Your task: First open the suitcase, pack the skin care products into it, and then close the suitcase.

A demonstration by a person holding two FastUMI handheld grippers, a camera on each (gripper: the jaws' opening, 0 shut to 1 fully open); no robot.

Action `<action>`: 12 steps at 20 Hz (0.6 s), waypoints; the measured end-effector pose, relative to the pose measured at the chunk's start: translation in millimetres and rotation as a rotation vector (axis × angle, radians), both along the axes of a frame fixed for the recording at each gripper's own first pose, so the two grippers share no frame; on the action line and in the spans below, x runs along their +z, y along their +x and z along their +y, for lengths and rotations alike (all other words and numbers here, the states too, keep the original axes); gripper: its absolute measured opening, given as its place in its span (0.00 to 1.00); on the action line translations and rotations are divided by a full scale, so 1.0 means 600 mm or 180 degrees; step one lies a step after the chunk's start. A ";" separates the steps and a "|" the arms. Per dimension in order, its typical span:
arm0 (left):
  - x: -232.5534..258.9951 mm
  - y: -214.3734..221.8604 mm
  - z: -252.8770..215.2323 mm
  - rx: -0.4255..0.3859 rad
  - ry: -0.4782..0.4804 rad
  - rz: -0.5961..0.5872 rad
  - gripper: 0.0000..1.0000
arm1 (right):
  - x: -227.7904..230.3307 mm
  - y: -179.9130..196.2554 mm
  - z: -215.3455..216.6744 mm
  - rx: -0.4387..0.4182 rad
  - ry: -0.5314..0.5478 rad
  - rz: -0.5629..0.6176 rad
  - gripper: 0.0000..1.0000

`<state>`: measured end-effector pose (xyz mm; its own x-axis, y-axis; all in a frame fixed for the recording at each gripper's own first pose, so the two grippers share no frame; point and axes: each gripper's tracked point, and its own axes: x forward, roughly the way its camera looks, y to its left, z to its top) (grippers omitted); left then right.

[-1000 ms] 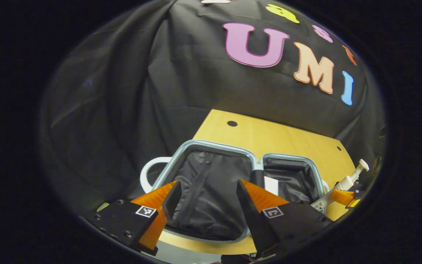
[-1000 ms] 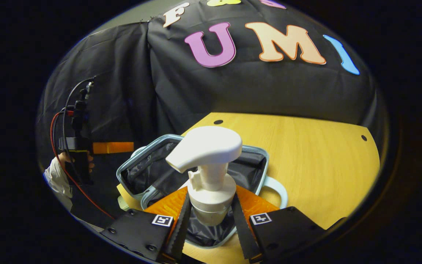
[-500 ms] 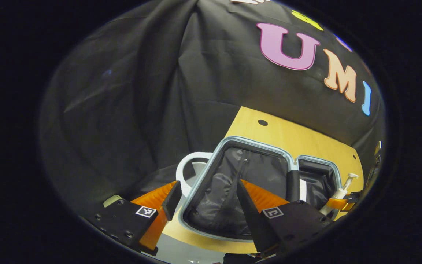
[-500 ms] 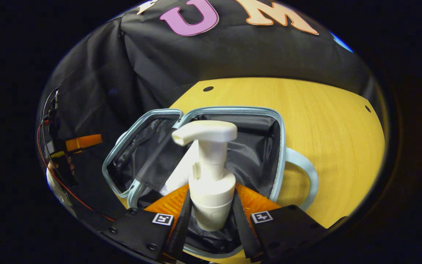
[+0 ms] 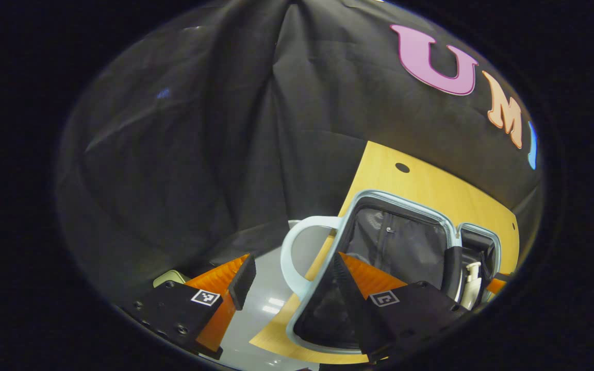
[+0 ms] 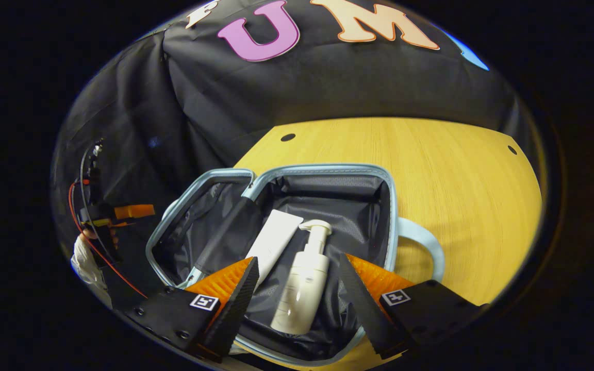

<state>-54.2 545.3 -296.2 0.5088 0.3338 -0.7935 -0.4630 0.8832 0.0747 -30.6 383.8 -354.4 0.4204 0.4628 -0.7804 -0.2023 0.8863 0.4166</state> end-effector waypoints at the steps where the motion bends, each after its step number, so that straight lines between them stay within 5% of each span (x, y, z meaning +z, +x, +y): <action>1: -0.010 0.002 0.012 0.0028 0.0005 0.0056 0.89 | 0.011 0.010 -0.008 -0.0051 0.0013 -0.0051 0.98; 12: -0.126 0.011 0.064 0.0052 -0.0082 0.0708 0.87 | 0.068 0.062 -0.104 -0.0596 -0.0225 -0.0507 0.98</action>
